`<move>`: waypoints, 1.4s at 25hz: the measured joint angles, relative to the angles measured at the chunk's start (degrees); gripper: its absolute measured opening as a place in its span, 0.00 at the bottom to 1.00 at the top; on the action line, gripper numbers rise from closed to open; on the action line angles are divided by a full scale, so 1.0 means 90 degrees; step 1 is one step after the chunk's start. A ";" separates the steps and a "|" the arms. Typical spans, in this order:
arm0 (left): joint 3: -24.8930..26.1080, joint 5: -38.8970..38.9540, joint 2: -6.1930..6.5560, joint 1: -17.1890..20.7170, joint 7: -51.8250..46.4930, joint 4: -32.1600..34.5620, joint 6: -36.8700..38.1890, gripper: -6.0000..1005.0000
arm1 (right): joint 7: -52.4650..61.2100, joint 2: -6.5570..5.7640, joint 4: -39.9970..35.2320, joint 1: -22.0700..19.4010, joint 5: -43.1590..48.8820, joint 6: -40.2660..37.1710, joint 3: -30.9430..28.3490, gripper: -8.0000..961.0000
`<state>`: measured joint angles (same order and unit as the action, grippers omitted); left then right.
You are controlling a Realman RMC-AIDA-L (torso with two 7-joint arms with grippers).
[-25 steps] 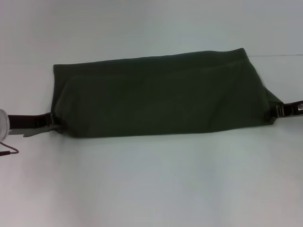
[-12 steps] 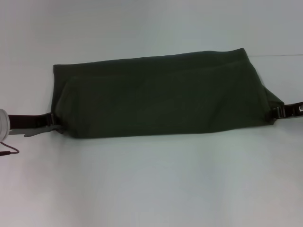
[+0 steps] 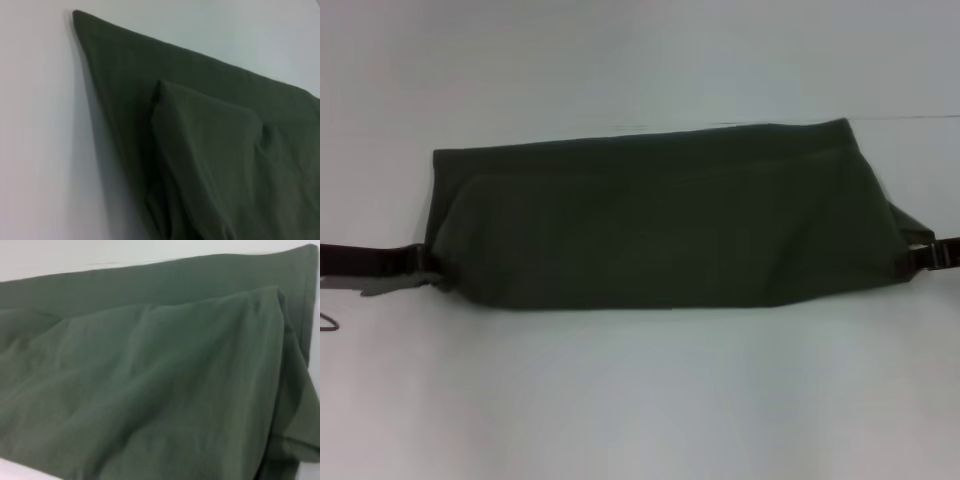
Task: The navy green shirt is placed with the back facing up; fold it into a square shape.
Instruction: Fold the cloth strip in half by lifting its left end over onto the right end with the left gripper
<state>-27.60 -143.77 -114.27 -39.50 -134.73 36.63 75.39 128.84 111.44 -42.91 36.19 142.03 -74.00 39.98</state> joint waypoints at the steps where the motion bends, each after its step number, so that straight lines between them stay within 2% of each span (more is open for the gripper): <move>1: 0.0054 -0.0096 0.0019 -0.0020 -0.0004 0.0016 0.0106 0.04 | -0.0031 0.0006 -0.0072 -0.0045 -0.0024 -0.0139 -0.0049 0.05; 10: 0.0505 -0.0830 0.0214 -0.0119 0.0025 0.0215 0.1307 0.04 | -0.0202 0.0054 -0.0603 -0.0646 -0.0235 -0.1183 -0.0506 0.05; 16: 0.0548 -0.1106 0.0253 -0.0133 0.0031 0.0339 0.1687 0.04 | -0.0292 0.0064 -0.0609 -0.0910 -0.0348 -0.1398 -0.0611 0.05; 26: 0.0495 -0.1136 0.0265 -0.0208 -0.0014 0.0343 0.1649 0.04 | -0.0300 0.0071 -0.0529 -0.0843 -0.0363 -0.1412 -0.0643 0.05; 34: 0.0483 -0.1210 0.0299 -0.0272 -0.0159 0.0364 0.1634 0.06 | -0.0130 -0.0036 -0.0384 -0.0680 -0.0384 -0.1429 -0.0661 0.06; 35: 0.0479 -0.1220 0.0300 -0.0274 -0.0165 0.0380 0.1634 0.09 | -0.0126 -0.0041 -0.0376 -0.0662 -0.0384 -0.1430 -0.0674 0.06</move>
<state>-23.29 -154.75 -111.56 -41.96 -136.21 40.05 90.10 127.70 111.07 -46.29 30.23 138.58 -86.86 33.91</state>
